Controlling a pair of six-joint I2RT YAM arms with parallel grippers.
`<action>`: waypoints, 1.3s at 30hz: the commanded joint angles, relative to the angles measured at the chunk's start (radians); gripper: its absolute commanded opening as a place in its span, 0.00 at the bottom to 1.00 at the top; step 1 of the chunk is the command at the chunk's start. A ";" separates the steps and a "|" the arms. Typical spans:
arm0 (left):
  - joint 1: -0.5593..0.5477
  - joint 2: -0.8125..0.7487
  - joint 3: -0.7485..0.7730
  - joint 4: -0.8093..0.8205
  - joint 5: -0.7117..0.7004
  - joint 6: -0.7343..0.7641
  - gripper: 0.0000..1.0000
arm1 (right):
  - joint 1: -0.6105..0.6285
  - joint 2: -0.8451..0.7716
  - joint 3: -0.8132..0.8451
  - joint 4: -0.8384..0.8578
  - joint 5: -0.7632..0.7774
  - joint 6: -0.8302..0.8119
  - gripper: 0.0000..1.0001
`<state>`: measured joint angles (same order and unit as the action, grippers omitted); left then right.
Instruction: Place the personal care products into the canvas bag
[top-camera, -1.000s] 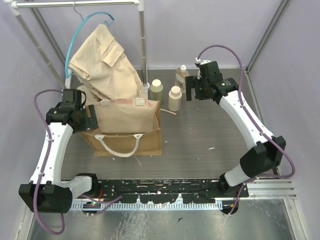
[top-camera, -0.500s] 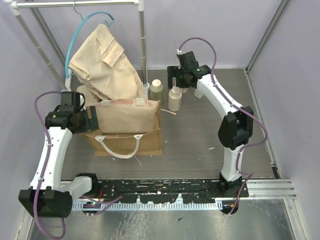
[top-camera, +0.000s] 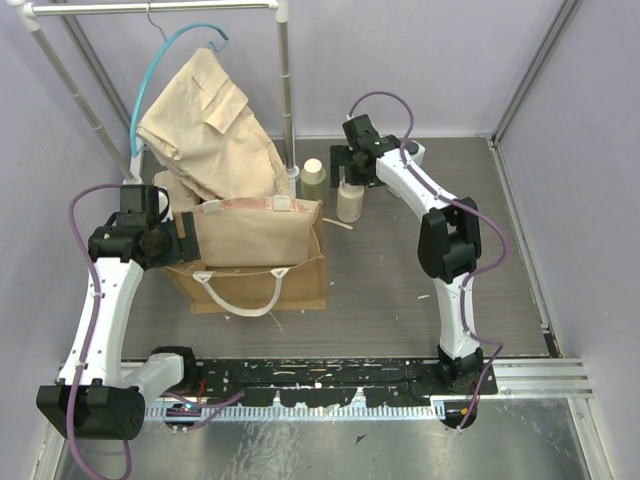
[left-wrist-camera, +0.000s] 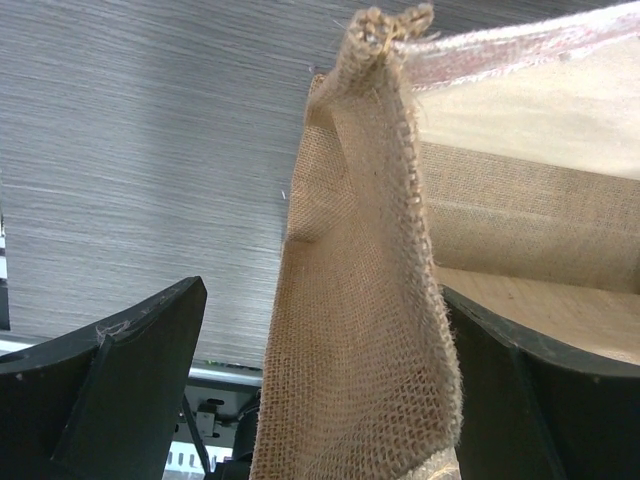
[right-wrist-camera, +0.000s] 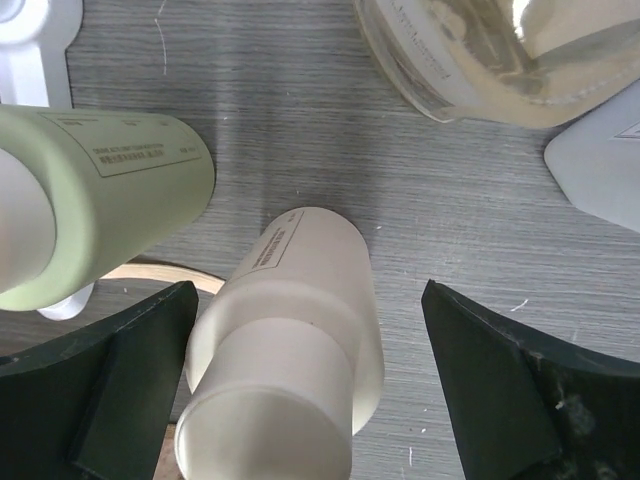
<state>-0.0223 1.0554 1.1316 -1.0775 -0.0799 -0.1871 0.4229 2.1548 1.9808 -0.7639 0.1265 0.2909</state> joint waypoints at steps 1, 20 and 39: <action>0.001 -0.002 -0.012 0.018 0.041 -0.003 0.98 | 0.024 0.005 0.027 -0.007 0.052 0.005 1.00; 0.001 -0.006 -0.021 0.027 0.057 -0.003 0.98 | 0.037 -0.019 0.026 -0.076 0.065 -0.042 0.08; 0.001 -0.002 -0.024 0.030 0.047 0.004 0.98 | 0.137 -0.343 0.476 -0.293 -0.076 -0.145 0.01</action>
<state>-0.0223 1.0557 1.1305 -1.0588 -0.0528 -0.1871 0.5133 1.9598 2.2780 -1.0821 0.1432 0.1837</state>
